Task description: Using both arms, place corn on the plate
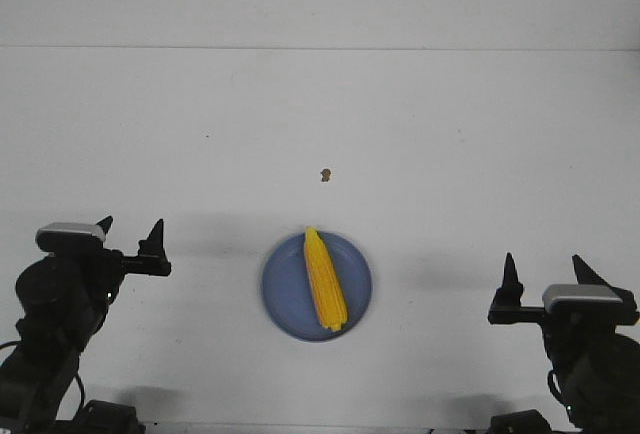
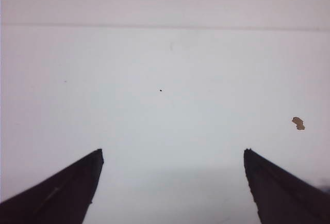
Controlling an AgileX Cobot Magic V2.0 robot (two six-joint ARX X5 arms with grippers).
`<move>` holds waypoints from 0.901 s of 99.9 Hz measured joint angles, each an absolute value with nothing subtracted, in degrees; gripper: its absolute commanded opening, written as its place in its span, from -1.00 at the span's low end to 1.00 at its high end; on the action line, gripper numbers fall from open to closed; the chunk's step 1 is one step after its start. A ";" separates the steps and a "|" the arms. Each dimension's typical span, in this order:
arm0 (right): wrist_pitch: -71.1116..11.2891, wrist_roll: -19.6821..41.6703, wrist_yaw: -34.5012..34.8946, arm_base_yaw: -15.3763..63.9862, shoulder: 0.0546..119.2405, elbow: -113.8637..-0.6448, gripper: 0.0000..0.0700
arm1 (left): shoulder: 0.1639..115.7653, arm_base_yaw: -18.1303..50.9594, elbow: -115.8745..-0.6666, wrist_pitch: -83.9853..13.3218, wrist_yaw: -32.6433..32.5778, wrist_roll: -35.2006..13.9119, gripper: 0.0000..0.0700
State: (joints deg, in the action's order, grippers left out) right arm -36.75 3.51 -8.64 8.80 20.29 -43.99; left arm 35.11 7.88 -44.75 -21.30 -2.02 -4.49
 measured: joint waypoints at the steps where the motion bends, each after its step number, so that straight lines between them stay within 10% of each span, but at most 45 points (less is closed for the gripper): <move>1: -36.93 3.42 -8.64 8.73 19.66 -43.68 0.82 | 34.52 7.86 -44.34 -21.41 -2.02 -4.49 0.55; 39: -42.09 3.40 -10.72 8.45 4.47 -36.84 0.56 | 17.37 7.73 -36.67 -27.05 -2.02 -5.69 0.49; 49: -42.22 3.42 -11.84 8.45 4.38 -36.84 0.14 | 17.08 7.73 -36.69 -27.88 -2.02 -5.72 0.03; 60: -41.47 3.40 -11.88 8.45 4.38 -36.84 -0.61 | 17.08 7.73 -36.69 -27.64 -2.02 -5.69 -0.99; 65: -40.36 3.40 -11.99 8.45 4.38 -36.84 -1.00 | 17.08 7.73 -36.69 -27.46 -2.02 -5.72 -0.98; 90: -37.39 3.38 -12.01 8.45 4.38 -36.84 -1.00 | 17.08 7.73 -36.69 -27.46 -2.02 -5.96 -0.97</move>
